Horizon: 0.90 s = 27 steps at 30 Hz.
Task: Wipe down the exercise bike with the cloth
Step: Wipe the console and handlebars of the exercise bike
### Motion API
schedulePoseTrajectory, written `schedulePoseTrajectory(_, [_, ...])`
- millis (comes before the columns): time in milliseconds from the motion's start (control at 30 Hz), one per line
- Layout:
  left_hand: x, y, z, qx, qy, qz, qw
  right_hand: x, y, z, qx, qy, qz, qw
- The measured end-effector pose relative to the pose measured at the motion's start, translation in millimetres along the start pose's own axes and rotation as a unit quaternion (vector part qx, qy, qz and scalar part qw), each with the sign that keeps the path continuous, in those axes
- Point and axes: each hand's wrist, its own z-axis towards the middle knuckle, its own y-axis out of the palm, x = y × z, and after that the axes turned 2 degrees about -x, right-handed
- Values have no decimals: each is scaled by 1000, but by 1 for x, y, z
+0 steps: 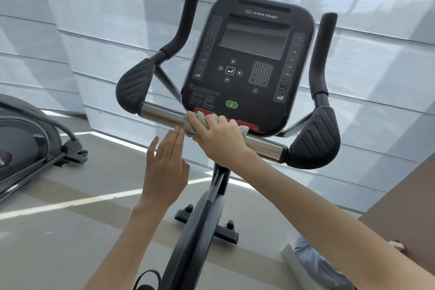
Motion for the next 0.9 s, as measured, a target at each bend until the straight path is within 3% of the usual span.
schedulePoseTrajectory(133, [6, -1, -2, -7, 0, -3, 1000, 11, -1, -25, 9, 8, -10, 1000])
schedulePoseTrajectory(333, [24, 4, 7, -10, 40, -12, 999, 49, -11, -76, 46, 85, -53, 994])
schedulePoseTrajectory(600, [25, 8, 18, -36, 61, 5, 997, 56, -7, -94, 74, 67, -139, 985])
schedulePoseTrajectory(700, [23, 8, 19, -38, 65, 5, 997, 44, -8, -70, 75, 72, -93, 990])
schedulePoseTrajectory(800, [19, 8, 19, -35, 75, 7, 997, 33, -10, -38, 14, 79, 32, 996])
schedulePoseTrajectory(900, [16, 9, 18, -28, 77, 9, 997, 31, -8, -19, -30, 74, 86, 993])
